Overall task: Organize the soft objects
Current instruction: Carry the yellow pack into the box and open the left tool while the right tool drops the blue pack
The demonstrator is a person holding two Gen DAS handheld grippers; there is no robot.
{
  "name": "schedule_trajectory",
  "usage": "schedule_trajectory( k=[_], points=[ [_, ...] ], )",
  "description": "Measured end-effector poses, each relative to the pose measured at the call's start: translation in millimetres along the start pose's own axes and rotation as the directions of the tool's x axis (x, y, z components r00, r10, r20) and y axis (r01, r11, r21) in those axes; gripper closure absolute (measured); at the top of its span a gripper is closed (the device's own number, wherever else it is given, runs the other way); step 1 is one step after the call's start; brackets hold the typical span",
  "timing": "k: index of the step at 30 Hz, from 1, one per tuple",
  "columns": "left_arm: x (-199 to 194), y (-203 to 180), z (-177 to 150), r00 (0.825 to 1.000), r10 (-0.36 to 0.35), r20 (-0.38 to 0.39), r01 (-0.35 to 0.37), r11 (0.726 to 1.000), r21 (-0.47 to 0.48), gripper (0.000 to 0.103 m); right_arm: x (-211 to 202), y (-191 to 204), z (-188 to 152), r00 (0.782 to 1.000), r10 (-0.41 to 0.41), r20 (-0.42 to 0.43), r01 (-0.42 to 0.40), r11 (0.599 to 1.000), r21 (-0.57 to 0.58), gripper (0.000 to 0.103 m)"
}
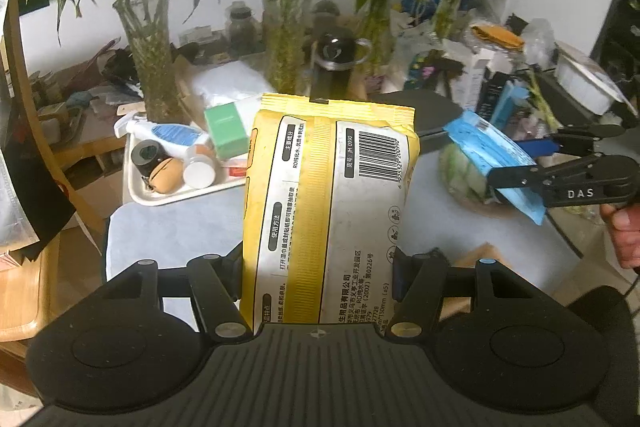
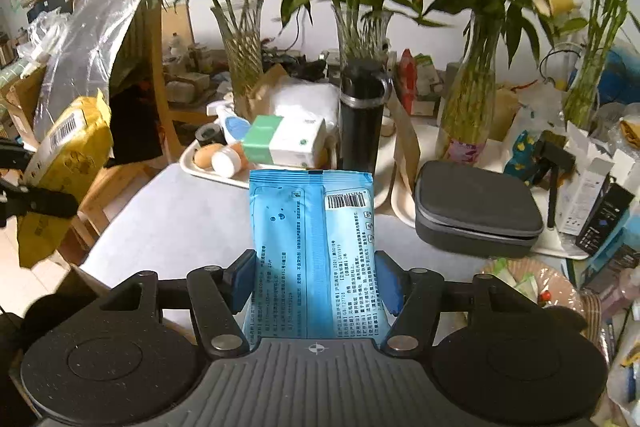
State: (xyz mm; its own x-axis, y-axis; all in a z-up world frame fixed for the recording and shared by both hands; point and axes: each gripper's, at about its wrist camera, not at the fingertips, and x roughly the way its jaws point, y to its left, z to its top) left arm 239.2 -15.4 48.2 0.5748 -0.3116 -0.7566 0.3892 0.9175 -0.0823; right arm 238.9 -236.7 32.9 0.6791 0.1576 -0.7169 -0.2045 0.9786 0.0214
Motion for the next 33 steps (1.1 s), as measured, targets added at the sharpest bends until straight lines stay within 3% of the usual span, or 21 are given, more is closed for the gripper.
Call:
schedule_trajectory(
  k=[7,16,29,33],
  points=[
    [-28,-22,1,0.999,-0.026,0.026,0.026,0.999,0.021,0.042,-36,9,0,1.0,-0.005,0.018,0.005,1.0,0.015,0.039],
    [-33,-47,-16,0.999,-0.038,-0.024,0.039,0.999,0.03,0.042,-55,21,-24,1.0,0.022,0.013,-0.022,0.999,0.024,0.039],
    [1,-65,-43,0.976,-0.135,-0.17,0.125,0.99,-0.066,0.041,-66,22,-52,0.999,0.036,0.008,-0.036,0.998,0.043,0.039],
    [10,-64,-44,0.965,-0.207,-0.163,0.185,0.973,-0.141,0.038,-71,20,-55,0.999,0.041,0.016,-0.042,0.998,0.052,0.039]
  ],
)
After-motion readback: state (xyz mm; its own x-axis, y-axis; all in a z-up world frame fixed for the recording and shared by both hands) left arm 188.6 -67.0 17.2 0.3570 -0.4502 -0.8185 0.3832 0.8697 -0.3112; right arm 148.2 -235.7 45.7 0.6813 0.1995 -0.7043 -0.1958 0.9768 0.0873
